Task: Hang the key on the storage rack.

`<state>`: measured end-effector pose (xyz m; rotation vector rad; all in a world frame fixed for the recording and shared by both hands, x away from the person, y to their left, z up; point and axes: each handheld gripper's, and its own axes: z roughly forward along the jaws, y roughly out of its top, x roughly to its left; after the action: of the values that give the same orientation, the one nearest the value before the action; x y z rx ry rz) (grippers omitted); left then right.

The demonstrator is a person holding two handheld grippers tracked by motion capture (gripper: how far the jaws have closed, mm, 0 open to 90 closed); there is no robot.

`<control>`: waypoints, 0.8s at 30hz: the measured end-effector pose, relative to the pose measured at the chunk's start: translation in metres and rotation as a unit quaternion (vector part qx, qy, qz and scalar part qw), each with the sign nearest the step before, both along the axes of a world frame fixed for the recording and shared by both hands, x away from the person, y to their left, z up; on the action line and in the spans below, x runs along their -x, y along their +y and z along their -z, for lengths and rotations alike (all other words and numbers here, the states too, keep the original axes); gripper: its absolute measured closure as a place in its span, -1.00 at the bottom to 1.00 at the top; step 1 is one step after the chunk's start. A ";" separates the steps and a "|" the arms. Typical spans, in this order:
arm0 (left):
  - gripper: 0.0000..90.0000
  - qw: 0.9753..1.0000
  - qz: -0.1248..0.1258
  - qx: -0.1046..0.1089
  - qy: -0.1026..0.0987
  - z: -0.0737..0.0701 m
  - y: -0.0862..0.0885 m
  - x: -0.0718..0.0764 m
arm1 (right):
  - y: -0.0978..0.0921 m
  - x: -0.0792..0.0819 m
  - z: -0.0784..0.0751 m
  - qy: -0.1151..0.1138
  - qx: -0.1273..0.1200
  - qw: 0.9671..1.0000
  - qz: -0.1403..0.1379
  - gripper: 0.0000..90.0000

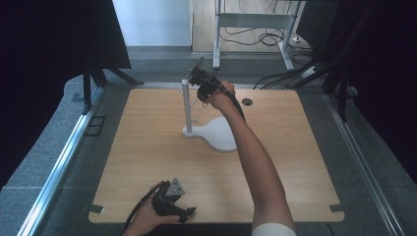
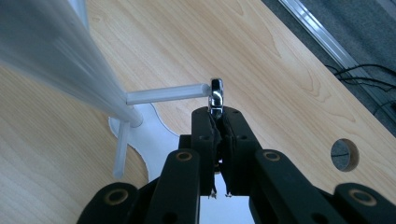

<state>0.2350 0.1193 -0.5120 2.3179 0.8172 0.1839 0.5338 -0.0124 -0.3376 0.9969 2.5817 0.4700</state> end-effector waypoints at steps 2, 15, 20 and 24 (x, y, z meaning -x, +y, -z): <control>-0.76 1.000 0.001 -0.001 0.000 0.000 0.000 0.000 | 0.002 0.001 0.000 -0.001 -0.001 1.000 0.000 0.87; -0.76 1.000 0.001 -0.001 -0.001 0.000 0.000 0.000 | 0.019 0.020 0.005 -0.002 0.010 1.000 -0.025 0.72; -0.76 1.000 0.001 0.000 0.000 0.000 0.000 0.000 | 0.015 0.032 0.006 -0.001 0.003 0.999 -0.038 0.64; -0.76 1.000 0.003 -0.003 0.000 0.000 0.000 0.000 | 0.001 0.049 0.009 -0.002 -0.008 0.999 -0.049 0.55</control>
<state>0.2352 0.1192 -0.5117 2.3258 0.8115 0.1841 0.4846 -0.0113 -0.3462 0.8756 2.6367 0.5184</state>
